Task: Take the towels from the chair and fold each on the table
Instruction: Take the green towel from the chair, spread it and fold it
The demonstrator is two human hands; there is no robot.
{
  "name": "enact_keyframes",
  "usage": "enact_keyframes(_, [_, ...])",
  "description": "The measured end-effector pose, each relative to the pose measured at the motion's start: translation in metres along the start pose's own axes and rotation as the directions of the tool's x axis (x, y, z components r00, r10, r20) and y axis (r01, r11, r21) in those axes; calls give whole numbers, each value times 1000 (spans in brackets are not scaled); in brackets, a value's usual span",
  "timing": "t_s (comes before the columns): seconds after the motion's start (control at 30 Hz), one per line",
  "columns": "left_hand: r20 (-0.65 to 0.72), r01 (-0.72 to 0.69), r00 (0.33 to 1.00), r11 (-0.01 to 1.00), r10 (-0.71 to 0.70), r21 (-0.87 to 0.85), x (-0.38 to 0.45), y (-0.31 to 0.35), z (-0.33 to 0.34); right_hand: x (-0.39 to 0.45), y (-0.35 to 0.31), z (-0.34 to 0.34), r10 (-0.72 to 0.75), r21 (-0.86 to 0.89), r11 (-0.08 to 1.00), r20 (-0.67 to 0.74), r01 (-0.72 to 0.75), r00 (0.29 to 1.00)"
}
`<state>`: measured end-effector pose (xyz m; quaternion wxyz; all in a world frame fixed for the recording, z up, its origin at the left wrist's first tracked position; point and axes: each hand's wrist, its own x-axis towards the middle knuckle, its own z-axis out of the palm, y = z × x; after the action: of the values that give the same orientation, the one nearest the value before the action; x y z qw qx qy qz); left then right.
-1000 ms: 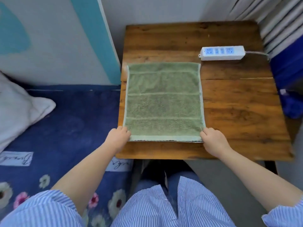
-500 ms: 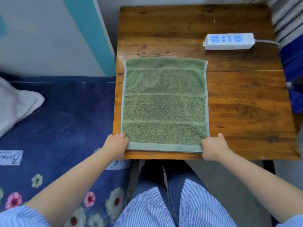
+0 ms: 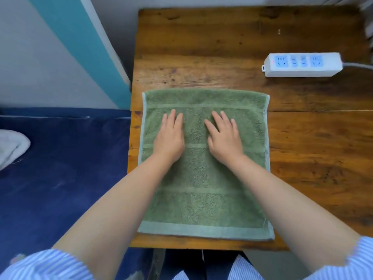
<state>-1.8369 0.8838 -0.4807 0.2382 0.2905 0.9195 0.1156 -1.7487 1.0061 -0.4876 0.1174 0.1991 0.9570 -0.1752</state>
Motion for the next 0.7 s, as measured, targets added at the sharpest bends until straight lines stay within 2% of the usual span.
enact_keyframes(0.17, [18,-54,999,976,51,213,39,-5,8,48,9,3,-34,-124,992,27,37,999])
enact_keyframes(0.37, [32,-128,992,956,124,264,76,-26,-5,75,40,-10,-5,-162,987,63,16,998])
enact_keyframes(0.53, [-33,-50,998,969,60,243,87,-61,-20,71,85,-28,119,-133,984,-1,-118,993])
enact_keyframes(0.7, [-42,-39,998,981,48,189,94,-72,-27,72,108,-42,183,-101,978,24,-180,983])
